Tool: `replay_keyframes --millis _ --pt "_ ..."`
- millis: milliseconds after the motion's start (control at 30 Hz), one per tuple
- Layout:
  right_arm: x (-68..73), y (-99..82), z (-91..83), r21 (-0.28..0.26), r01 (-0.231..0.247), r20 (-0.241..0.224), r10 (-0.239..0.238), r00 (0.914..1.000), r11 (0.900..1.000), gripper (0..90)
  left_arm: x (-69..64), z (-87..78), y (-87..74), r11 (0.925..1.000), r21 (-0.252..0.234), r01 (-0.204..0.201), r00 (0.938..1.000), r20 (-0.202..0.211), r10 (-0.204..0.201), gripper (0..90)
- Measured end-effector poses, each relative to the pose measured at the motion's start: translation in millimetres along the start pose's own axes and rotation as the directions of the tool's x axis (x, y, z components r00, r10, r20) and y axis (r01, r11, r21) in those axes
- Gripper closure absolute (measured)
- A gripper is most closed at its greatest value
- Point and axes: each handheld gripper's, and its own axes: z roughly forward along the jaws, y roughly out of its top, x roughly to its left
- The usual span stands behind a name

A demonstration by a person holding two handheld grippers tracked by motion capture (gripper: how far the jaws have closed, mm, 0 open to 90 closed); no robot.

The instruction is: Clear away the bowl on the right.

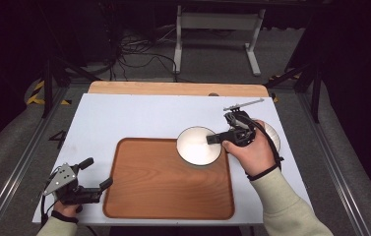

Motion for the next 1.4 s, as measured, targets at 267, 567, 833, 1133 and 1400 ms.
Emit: replay_keyframes --millis 267,567,833,1133,1400 --pt "13.0 -1.2 10.5 0.016 0.015 -0.029 -0.014 0.9995 0.9998 81.5 0.2 -0.1 0.0 1.0000 0.000 -0.002 1.0000 0.001 0.002 0.3" --pt "22.7 -3.7 24.4 0.026 0.022 -0.059 -0.021 0.9980 0.9994 81.4 0.3 -0.3 0.1 1.0000 0.001 0.000 1.0000 0.003 0.000 0.3" --pt "23.3 -9.6 45.0 0.050 0.009 -0.072 -0.005 0.9974 0.9987 81.2 0.5 -0.5 0.1 1.0000 0.000 0.001 1.0000 0.004 -0.001 0.3" --pt "22.9 -20.3 70.9 0.075 -0.004 -0.077 0.010 0.9970 0.9972 81.1 0.4 -0.6 0.2 1.0000 0.000 0.000 1.0000 0.005 0.000 0.3" --pt "23.5 -27.8 91.6 0.100 0.003 -0.062 0.003 0.9981 0.9950 80.6 0.4 -0.6 0.2 1.0000 0.000 -0.001 1.0000 0.006 0.001 0.3"
